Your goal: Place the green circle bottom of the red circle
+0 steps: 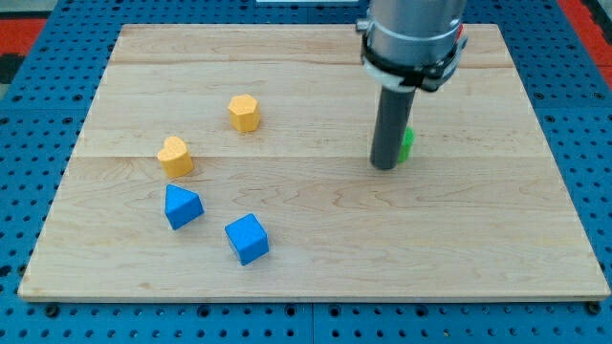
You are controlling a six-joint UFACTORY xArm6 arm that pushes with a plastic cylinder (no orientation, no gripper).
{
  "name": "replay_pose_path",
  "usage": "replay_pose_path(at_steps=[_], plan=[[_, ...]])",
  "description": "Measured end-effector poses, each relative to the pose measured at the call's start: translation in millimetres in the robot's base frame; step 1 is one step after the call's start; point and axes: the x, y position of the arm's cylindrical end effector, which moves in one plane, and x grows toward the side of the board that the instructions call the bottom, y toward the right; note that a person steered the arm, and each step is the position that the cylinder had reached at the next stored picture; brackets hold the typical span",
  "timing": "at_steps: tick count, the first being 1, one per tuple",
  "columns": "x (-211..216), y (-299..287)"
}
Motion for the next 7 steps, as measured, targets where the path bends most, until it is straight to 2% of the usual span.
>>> replay_pose_path(at_steps=[1,2,3,4,5,6,7], plan=[[-50,28],[-77,53],[-75,71],[-115,89],[-132,93],[-100,37],[-115,-74]])
